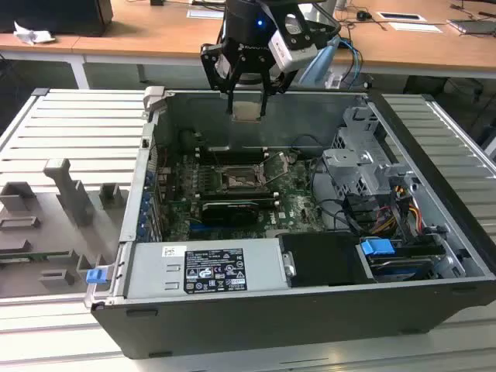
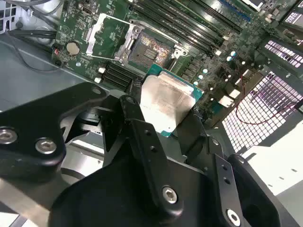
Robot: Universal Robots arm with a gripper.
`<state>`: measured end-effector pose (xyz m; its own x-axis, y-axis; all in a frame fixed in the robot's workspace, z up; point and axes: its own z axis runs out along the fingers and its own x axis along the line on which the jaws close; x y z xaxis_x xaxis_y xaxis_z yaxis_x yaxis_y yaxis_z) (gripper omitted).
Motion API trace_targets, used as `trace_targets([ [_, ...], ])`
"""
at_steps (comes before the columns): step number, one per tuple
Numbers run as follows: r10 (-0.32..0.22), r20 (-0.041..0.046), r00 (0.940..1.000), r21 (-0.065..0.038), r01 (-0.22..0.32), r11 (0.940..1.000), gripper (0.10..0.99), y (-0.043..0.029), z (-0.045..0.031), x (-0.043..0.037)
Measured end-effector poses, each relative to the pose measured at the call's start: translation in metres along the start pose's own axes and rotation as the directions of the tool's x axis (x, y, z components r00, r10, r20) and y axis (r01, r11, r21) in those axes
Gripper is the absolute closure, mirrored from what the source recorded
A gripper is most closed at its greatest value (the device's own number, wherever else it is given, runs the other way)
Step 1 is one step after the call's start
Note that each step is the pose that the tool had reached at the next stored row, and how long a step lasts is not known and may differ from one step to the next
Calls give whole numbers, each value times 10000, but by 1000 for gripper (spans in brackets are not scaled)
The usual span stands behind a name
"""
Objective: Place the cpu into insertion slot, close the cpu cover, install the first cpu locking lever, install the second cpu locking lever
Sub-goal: 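Place the cpu into insertion slot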
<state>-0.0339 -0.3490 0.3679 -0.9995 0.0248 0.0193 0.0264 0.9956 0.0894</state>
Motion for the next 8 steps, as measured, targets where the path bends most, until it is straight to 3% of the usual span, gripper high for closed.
trace_targets([
  [8, 320, 28, 9995, -6, -320, 9995, 545, -1, 6, 0],
])
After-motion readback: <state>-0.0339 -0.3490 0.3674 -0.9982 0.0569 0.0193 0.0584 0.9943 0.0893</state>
